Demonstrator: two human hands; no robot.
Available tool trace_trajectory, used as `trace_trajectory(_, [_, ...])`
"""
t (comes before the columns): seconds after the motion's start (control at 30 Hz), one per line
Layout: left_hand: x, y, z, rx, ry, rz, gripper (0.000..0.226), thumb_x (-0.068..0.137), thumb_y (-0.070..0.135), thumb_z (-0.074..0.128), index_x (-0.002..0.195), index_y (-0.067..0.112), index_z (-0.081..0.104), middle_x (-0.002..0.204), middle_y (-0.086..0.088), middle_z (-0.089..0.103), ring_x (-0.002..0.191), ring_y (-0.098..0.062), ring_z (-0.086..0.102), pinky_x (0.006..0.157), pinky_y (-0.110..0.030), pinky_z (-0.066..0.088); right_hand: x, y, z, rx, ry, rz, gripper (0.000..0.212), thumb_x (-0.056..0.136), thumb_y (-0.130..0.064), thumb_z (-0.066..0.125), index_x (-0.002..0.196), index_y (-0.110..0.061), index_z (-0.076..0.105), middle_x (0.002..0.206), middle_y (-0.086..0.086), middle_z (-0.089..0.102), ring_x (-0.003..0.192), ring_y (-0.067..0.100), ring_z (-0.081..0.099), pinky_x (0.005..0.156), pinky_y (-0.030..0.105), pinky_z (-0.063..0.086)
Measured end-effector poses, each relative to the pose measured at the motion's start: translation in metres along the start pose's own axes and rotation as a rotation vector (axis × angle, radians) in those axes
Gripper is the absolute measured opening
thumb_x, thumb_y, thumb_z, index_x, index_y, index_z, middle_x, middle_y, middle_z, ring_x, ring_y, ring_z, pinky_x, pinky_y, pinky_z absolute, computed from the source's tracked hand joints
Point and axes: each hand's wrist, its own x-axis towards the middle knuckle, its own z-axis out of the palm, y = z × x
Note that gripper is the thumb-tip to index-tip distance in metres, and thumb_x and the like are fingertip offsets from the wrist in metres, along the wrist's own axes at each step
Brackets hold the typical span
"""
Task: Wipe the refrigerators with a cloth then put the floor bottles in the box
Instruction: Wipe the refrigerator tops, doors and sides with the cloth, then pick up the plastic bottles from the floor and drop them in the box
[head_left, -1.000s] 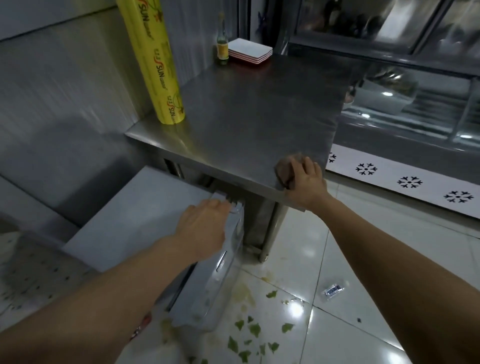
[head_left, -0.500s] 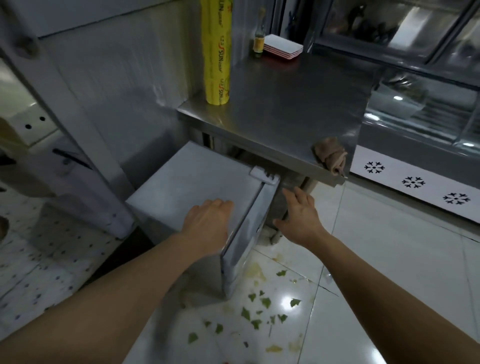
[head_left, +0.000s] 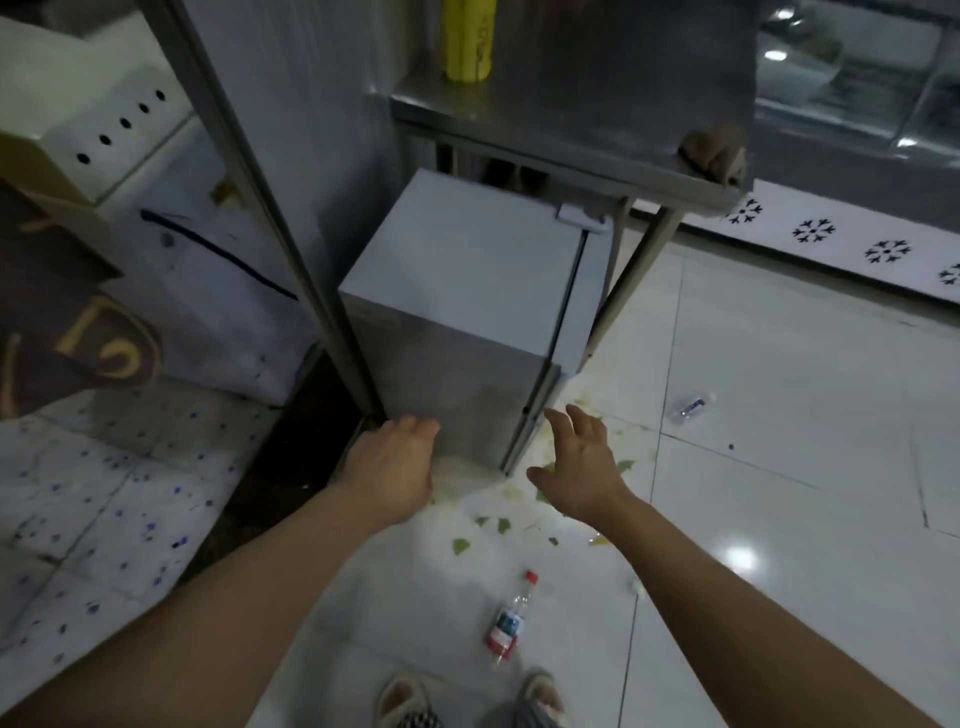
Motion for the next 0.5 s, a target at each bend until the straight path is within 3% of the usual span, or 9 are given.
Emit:
trace_trajectory(0.1, [-0.012, -0.022, 0.032, -0.022, -0.013, -0.044, 0.042, 0.085, 0.026, 0.055, 0.125, 0.016, 0.047, 0.126, -0.008, 0.053, 0.113, -0.028, 0.051, 0.088, -0.038, 0.043, -0.01, 0.002, 0.037, 0.003, -0.059, 0.039, 0.077, 0.087, -0.036, 0.06, 0.149, -0.014, 0.018, 0.157, 0.011, 0.013, 0.142, 0.03, 0.012, 0.114, 0.042, 0.022])
trace_trajectory(0.23, [-0.017, -0.041, 0.08, -0.058, -0.048, -0.107, 0.054, 0.085, 0.023, 0.056, 0.136, 0.018, 0.04, 0.132, -0.005, 0.05, 0.118, -0.026, 0.049, 0.092, -0.033, 0.041, -0.014, 0.015, 0.093, 0.031, -0.12, 0.065, 0.075, 0.089, -0.032, 0.059, 0.148, -0.012, 0.018, 0.155, 0.011, 0.018, 0.141, 0.031, 0.017, 0.113, 0.041, 0.024])
trace_trajectory(0.5, [-0.004, -0.08, 0.194, -0.08, -0.152, -0.236, 0.066, 0.088, 0.029, 0.059, 0.145, 0.017, 0.027, 0.142, -0.009, 0.042, 0.123, -0.028, 0.047, 0.097, -0.04, 0.044, 0.001, 0.039, 0.233, 0.114, -0.196, 0.139, 0.072, 0.088, -0.024, 0.06, 0.147, -0.009, 0.022, 0.151, 0.01, 0.027, 0.137, 0.03, 0.024, 0.113, 0.04, 0.026])
